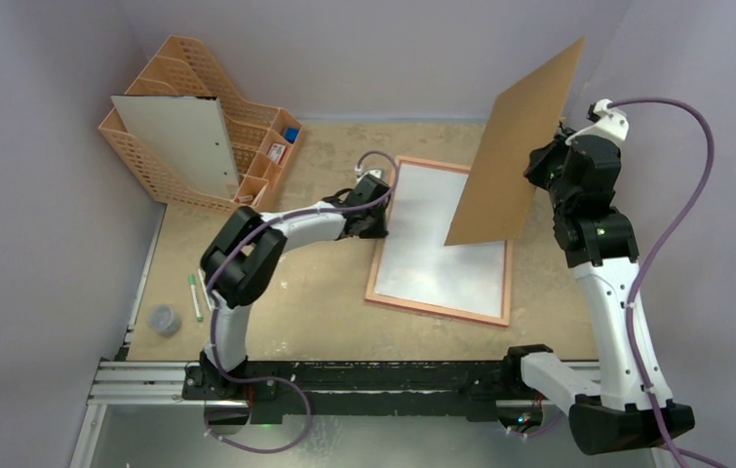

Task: Put the photo into the frame
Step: Move the photo frame to the center of the board, then turn over the photo frame item on the photo frame.

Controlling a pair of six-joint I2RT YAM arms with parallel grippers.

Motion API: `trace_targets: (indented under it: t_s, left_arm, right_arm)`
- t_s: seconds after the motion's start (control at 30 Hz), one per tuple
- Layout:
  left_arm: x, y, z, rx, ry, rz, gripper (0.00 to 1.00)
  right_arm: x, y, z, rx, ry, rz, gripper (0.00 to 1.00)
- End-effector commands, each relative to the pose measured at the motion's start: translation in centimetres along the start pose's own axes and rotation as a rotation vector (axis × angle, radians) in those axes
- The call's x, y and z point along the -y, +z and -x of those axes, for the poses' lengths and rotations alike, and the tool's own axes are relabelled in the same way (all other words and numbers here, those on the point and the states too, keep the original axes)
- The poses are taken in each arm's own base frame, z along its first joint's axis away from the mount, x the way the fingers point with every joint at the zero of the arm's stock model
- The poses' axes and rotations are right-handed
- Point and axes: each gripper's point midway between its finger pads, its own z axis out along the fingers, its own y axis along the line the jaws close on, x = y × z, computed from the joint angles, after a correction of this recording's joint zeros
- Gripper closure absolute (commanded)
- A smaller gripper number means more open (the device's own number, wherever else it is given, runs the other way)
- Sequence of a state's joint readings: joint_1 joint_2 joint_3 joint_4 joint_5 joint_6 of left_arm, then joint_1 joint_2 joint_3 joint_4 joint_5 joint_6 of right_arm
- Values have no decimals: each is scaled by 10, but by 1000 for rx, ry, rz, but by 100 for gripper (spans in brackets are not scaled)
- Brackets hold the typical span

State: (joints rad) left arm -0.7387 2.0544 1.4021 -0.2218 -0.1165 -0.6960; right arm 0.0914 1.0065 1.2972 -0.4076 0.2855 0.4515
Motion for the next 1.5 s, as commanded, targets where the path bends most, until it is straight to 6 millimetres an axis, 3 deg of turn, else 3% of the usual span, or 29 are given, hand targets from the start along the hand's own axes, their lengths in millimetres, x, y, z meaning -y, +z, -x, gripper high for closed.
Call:
trace_targets:
  t_s: [0.0,0.2,0.37,0.63,1.0,1.2,1.47]
  left_arm:
    - [-58,-30,-16,-42,-3,106,89]
    - [-99,-59,-22,-38,-25,179,89]
    - [-130,-82,-24,-16,-73,226,86]
    - [-155,-107,-22,-3,-102,262,79]
    - [-152,-116,-2,26,-108,235,60]
    - [-138,-141,34,112,-99,204,57]
    - [-98,-179,90,318,-144,34,47]
  right_arm:
    - [-46,-15,54,126,23,196,100]
    - [-60,-5,51,64,-27,236,100]
    - [-59,3,41,4,-69,227,100]
    - [-47,4,62,62,-225,158,100]
    - [-30,23,36,-11,-299,75,100]
    - [-30,33,13,-57,-327,39,100]
    - [-53,48,-25,-114,-334,49,100]
